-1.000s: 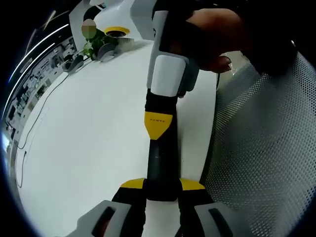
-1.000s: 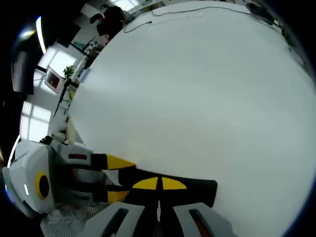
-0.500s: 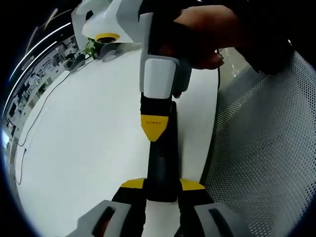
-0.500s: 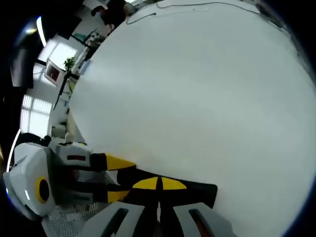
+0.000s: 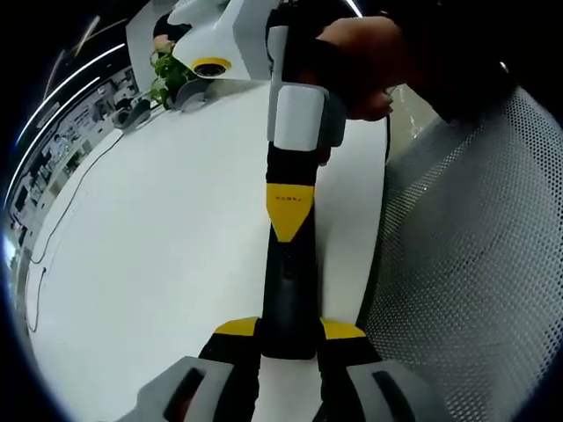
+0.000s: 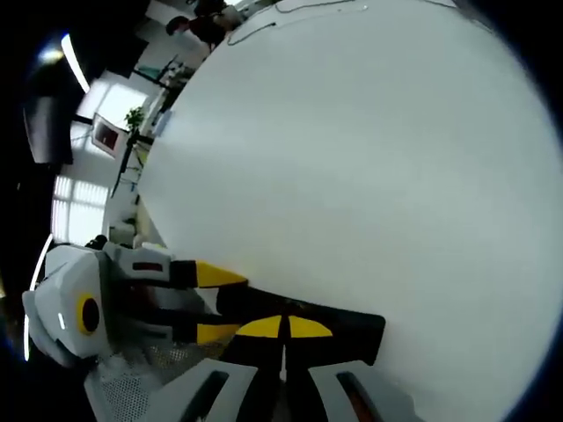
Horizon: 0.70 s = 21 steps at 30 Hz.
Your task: Press the specified remote control buttons in sequence, fully releasing each button before pressing the next.
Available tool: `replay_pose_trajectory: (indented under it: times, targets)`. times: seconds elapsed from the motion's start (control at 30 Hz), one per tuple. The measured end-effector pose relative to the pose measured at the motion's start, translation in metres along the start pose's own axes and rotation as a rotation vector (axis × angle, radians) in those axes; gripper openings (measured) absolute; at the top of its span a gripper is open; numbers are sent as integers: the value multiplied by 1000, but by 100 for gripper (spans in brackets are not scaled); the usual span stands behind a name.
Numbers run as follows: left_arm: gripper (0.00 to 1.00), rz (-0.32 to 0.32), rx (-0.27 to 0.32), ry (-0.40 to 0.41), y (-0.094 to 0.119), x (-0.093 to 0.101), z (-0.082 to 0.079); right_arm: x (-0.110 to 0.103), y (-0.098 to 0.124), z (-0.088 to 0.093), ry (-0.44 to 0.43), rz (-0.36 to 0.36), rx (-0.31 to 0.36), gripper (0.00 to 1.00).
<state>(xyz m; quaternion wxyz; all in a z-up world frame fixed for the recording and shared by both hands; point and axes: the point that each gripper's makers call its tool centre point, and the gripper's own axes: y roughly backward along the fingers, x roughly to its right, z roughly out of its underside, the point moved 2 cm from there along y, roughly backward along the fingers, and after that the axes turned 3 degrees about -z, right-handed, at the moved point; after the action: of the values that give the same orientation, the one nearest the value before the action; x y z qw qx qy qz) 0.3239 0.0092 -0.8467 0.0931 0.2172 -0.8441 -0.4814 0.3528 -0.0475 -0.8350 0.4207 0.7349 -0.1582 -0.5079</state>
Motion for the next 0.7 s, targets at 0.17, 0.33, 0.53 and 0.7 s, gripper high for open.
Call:
replay_pose_trajectory:
  times: [0.17,0.33,0.53,0.7]
  targets:
    - [25,0,1,2,0,0,0,-3,-2,4,13,4,-36,0]
    - [25,0,6,3,1,0,0,-1,-1,5,14,6,-34,0]
    - [24,2,5,-7,0,0,0,1,0,4,-2,0,-30,0]
    - [24,6,6,-4,0,0,0,4,2,1,-26,-7,-3,0]
